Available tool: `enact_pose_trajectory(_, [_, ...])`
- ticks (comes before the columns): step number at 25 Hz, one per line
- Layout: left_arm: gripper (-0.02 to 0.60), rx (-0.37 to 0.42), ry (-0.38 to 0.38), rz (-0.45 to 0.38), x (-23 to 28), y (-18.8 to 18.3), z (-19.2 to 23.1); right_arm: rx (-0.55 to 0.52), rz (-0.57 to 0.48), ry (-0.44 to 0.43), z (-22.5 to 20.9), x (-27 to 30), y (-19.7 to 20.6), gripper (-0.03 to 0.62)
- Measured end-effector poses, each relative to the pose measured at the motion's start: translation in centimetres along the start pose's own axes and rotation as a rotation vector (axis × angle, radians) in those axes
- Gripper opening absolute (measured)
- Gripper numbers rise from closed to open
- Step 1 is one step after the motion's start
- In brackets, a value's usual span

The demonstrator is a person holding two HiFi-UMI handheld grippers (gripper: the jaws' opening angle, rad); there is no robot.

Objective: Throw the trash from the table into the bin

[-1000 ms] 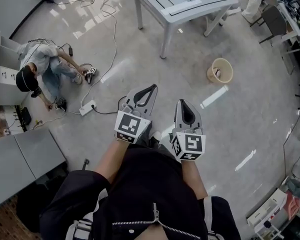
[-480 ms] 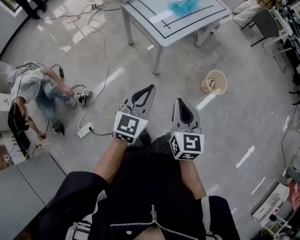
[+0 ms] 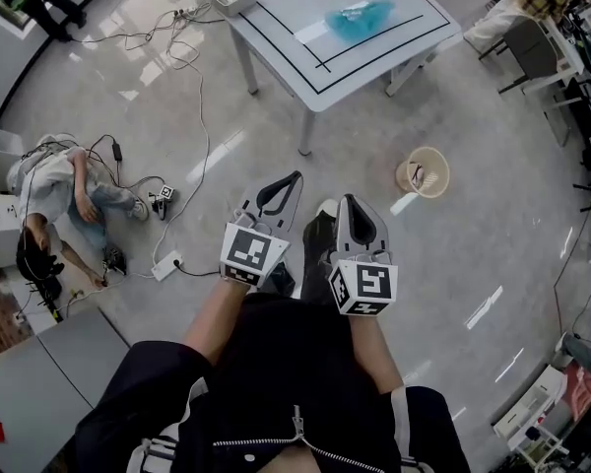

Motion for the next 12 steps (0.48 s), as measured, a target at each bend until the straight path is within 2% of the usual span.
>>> enact_pose_trajectory(4, [0.006,0.013,-0.012,0.012,4.6,-0.4,1.4,0.022,-0.002,-0.029,-2.8,4.2,-1.7,0.009])
enact_pose_trajectory(12, [0.006,-0.020,-0.107,0.046,14.9,-4.1,5.1,0.015,0.015,-0.108,-9.6,11.4,-7.9,0.009])
Point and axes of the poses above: the fingertips, and each gripper's own axes: x forward along the fingers, z to its left, y out of its underside, the point moved 1 cm from there along -x, backward along the fingers, and after that the axes turned 10 degrees about x, right-handed, at the moved point
